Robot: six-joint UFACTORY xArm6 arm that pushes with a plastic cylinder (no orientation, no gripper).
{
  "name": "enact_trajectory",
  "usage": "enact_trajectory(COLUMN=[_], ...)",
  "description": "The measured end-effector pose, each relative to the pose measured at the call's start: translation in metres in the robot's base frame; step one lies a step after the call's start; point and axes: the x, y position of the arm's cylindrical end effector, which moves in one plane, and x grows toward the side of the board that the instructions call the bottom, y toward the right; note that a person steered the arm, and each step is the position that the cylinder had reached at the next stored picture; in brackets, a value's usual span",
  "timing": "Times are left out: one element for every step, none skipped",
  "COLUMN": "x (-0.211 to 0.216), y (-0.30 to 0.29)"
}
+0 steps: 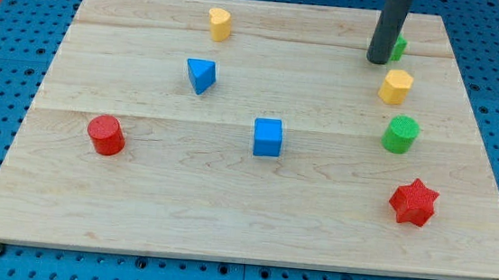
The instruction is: Move the yellow heart to the top of vertical line
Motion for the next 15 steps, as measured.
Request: enact_trajectory(x=[0.003, -0.002, -0.002, -0.002, -0.002, -0.002, -0.019, -0.024, -0.025, -0.026, -0.038, -0.052, -0.052, -0.052, -0.052], y=[-0.093, -0.2, -0.249, -0.268, -0.277, -0.277, -0.277, -0.267, -0.259, -0.255, -0.278, -0.226, -0.169, -0.148, -0.14])
